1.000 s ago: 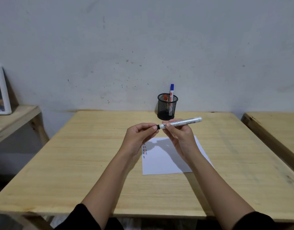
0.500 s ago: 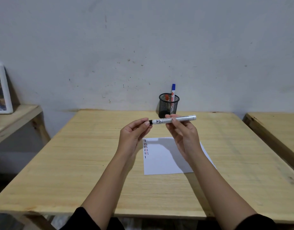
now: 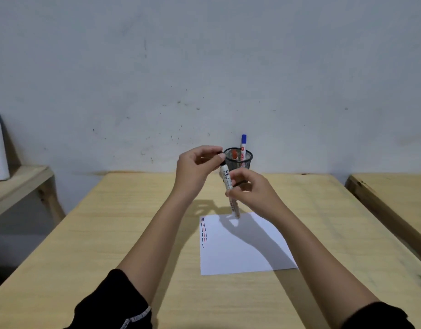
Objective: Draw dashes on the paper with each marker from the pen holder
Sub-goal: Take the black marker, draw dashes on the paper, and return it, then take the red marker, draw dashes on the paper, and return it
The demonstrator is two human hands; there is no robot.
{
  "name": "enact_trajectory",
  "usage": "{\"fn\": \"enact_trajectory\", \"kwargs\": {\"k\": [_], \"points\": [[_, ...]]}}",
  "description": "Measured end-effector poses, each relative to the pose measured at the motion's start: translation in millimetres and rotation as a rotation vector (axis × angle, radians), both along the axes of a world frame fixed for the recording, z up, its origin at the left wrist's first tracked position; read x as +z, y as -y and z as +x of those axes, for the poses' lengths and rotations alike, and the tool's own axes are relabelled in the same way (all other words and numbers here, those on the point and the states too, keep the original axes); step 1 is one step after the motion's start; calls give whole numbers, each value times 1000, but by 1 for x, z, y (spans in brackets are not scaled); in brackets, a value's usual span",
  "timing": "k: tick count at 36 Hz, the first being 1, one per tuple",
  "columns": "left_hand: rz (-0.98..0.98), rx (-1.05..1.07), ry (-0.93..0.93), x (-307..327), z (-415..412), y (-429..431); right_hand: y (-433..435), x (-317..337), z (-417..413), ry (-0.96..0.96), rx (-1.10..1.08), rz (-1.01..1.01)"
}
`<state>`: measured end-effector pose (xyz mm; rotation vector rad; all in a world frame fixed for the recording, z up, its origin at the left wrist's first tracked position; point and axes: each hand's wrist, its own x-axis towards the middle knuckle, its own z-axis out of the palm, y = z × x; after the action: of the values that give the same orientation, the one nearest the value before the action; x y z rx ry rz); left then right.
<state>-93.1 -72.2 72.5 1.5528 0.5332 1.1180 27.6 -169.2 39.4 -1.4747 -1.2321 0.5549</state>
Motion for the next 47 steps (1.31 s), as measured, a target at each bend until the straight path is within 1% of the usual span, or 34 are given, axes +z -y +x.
{"fn": "enact_trajectory", "kwargs": {"k": [4,8,11,15,17,21,24,26,33,40,47], "points": [[118,-22,-99,6,23,-10,-12,10,16,77,4,1],[167,14,-174,0,40,-30,-25,22,41,100,-71,27],[143,59,-346,-21,50,-49,-38,34,61,85,-209,110],[102,16,-659,-54,67,-67,-57,50,81,-4,-322,261],[77,-1,-711,-65,76,-71,-66,52,91,-36,-381,310],[67,-14,-594,-77,93,-74,-86,43,107,-33,-457,298],[61,-22,-479,-82,104,-78,-98,27,113,44,-464,230],[38,-2,-436,-86,112,-82,-104,16,115,74,-457,176],[0,-5,-382,-96,119,-95,-120,-7,117,134,-424,18],[-20,-27,-344,-100,119,-100,-124,-7,121,183,-425,-68],[-27,-38,-349,-102,121,-104,-127,-3,123,200,-438,-132]]}}
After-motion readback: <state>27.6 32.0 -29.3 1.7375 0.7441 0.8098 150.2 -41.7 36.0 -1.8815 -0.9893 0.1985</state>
